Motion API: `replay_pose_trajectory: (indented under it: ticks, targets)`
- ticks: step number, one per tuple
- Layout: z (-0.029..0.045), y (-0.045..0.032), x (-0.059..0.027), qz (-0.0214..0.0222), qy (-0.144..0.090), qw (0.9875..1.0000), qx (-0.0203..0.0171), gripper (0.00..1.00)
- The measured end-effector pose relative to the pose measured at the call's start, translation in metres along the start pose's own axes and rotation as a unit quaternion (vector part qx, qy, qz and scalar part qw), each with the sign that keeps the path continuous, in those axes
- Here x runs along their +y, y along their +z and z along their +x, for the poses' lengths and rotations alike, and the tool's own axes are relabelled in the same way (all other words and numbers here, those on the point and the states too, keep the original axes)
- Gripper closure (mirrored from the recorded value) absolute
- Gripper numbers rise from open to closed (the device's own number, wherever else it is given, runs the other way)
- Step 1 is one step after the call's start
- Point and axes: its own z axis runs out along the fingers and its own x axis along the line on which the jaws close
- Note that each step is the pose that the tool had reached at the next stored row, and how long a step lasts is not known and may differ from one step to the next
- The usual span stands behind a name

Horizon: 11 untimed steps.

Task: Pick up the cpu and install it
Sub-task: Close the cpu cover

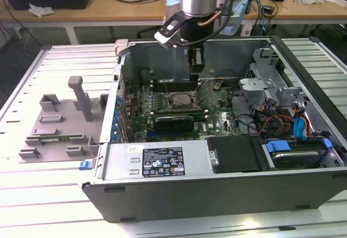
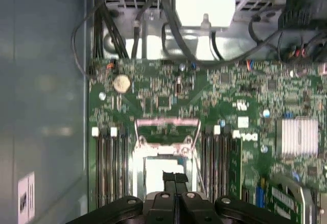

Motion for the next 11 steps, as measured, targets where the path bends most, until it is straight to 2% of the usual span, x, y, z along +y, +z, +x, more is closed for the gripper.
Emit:
replay_pose_trajectory:
  ticks: [7, 9, 11]
  targets:
    - [-0.0004, 0.0007, 0.0338, 0.0017, 0.0, 1.0, 0.0, 0.89]
    - [-0.0003, 0.0012, 0.0485, 0.0029, 0.0, 1.0, 0.0001, 0.89]
    - [-0.0003, 0.0028, 0.0559, 0.0041, 0.0, 1.0, 0.0002, 0.89]
